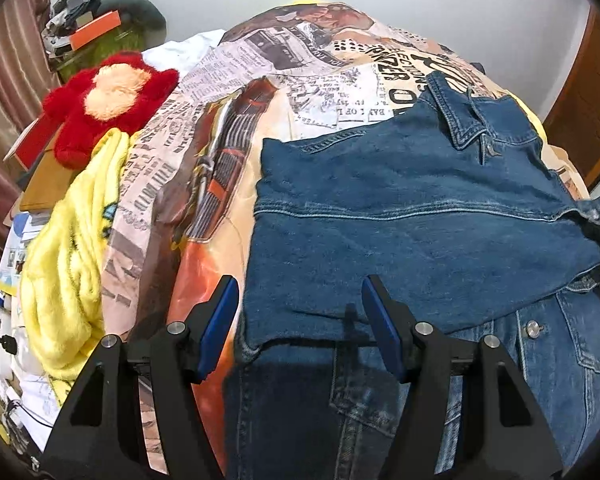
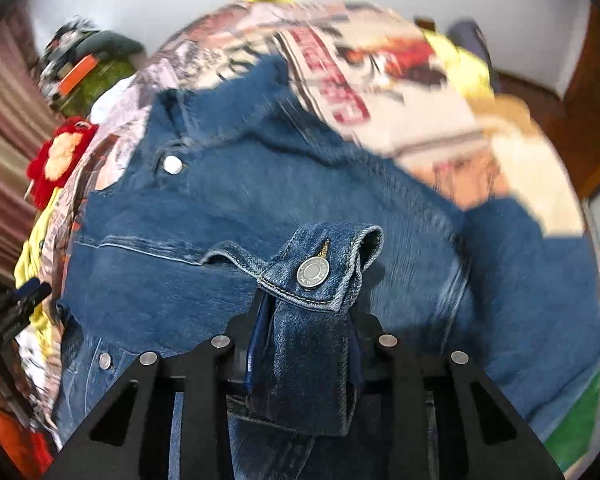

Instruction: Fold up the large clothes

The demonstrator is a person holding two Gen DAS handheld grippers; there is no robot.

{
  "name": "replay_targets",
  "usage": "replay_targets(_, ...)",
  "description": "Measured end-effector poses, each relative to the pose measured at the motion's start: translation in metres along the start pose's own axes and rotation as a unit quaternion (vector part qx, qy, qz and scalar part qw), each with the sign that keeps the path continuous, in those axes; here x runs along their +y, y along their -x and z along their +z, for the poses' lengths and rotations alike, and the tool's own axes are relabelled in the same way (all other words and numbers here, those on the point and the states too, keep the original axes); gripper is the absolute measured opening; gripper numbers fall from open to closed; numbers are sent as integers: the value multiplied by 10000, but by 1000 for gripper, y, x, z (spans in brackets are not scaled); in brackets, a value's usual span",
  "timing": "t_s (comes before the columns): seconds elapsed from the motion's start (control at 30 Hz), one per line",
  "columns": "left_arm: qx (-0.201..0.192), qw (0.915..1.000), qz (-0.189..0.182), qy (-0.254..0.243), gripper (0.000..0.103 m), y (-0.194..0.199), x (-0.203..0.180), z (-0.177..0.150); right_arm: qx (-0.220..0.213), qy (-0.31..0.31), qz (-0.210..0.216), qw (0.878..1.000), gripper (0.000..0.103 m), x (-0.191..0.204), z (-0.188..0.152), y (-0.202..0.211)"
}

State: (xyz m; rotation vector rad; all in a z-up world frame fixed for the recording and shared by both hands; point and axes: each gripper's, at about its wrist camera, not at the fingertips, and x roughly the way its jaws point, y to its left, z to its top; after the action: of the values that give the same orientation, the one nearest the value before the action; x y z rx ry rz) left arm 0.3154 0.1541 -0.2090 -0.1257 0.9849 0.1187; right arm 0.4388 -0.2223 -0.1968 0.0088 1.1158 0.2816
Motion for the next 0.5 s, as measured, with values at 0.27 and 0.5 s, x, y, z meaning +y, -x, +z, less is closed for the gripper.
replay_targets(0.27, 89, 9991, -385, -148, 63, -9, -28, 5, -554, 432, 21, 9975, 30, 10, 9, 50)
replay_targets(0.5, 242, 9974, -532, -422, 63, -20, -54, 0, -293, 445, -307, 9981, 30, -6, -12, 27)
